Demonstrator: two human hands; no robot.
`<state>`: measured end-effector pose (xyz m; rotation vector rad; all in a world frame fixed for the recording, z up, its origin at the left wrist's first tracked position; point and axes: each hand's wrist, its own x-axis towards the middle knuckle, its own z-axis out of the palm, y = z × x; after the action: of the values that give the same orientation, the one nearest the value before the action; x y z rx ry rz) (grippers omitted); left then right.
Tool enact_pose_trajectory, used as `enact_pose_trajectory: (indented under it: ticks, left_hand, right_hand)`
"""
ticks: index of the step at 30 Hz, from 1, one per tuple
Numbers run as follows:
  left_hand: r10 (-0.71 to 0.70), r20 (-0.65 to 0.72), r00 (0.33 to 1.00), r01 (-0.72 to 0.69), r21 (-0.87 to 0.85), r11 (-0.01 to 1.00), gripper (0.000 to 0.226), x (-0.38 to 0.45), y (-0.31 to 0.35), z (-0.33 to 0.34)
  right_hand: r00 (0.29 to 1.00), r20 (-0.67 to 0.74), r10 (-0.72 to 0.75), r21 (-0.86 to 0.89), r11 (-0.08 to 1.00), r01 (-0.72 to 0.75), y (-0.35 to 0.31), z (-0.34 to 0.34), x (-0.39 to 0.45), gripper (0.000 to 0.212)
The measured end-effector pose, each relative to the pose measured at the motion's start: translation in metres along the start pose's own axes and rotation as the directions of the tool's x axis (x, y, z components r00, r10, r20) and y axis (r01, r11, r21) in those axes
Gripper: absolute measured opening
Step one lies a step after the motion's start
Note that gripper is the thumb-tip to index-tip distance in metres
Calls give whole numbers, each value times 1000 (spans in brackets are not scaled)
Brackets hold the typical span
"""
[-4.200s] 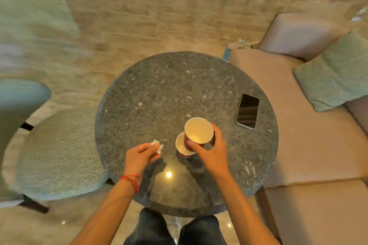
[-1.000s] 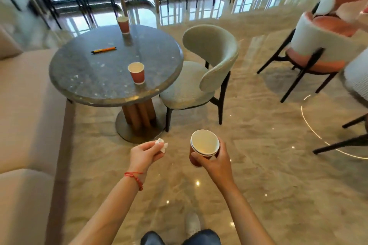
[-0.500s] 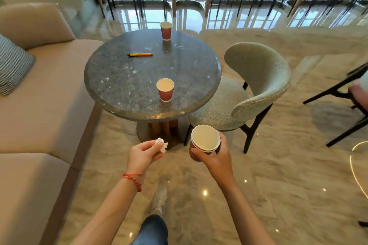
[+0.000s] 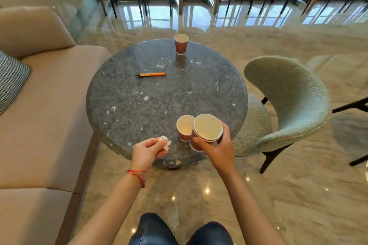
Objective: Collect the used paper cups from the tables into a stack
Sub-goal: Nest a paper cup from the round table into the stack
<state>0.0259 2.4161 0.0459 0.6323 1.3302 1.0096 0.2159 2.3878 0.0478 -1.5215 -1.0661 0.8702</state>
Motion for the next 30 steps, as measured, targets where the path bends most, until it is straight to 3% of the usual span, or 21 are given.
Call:
enact_pose_trajectory:
  ticks: [12,30]
  left_hand:
    - [-46,-105,993,43,-29,999,3,44,9,-3]
    - [-140,-178,974,130,-64,989,3,61,-5,-11]
  right_hand:
    - [992,124,-12,-69,997,21,12,42,70,76]
    - [970,215,112,-188,980,-72,71,54,59,92]
